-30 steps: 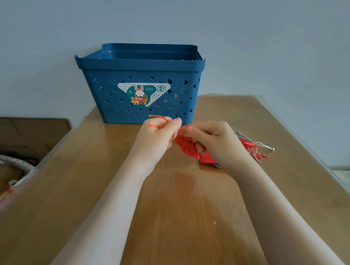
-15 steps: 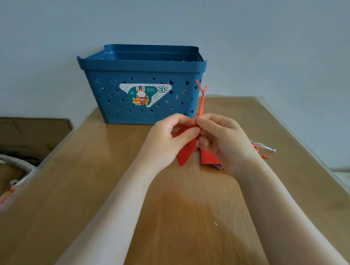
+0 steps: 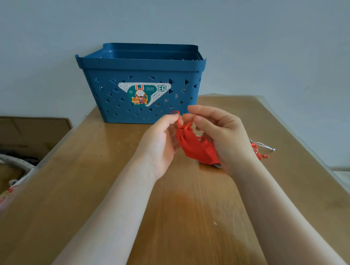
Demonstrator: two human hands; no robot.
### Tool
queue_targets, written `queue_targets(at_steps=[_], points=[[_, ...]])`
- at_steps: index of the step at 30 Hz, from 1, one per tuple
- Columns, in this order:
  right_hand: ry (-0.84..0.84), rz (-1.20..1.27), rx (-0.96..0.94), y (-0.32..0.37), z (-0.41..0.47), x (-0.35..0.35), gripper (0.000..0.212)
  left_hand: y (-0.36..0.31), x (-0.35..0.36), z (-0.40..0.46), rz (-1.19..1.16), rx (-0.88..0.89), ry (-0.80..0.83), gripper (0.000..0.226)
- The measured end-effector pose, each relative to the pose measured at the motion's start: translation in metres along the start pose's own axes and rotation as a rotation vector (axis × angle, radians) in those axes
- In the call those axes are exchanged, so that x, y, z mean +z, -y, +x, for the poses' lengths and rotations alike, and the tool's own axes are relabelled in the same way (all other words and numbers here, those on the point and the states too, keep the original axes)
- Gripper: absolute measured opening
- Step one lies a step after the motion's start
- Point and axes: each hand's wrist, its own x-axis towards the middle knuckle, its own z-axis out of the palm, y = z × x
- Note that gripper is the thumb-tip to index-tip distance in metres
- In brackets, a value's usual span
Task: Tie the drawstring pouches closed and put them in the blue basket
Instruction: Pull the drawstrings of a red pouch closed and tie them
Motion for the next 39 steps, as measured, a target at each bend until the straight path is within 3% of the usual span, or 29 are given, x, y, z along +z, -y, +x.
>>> queue_targets(at_steps=[6,9,13,18,25,33,39], points=[[-0.153,-0.811,-0.667,-0.008,0.001,0.003,0.024,-0.006,0.002,-0.004,0.447,0.078,0.027,0.021],[-0.13,-0.932,-0.811,-0.017,0.003,0.001,0.029,-0.01,-0.001,-0.005,0.581,0.077,0.055,0.032],[-0.034,-0.784,-0.715,-0.017,0.002,0.001,0.025,-0.016,-0.004,-0.009,0.563,0.059,0.106,0.021],[-0.09,-0.674,-0.606,-0.016,0.002,0.009,0.025,-0.017,-0.01,-0.006,0.547,0.05,0.158,0.023],[-0.175,-0.761,-0.53,-0.016,0.001,0.01,0.025,-0.016,-0.005,-0.008,0.682,0.107,0.018,0.015],[-0.133,-0.434,-0.173,0.003,-0.004,0.006,0.025,-0.023,-0.008,-0.014,0.781,0.136,0.062,0.008],[-0.128,-0.498,-0.23,0.002,-0.004,0.007,0.02,-0.023,-0.005,-0.015,0.78,0.227,-0.008,0.009]])
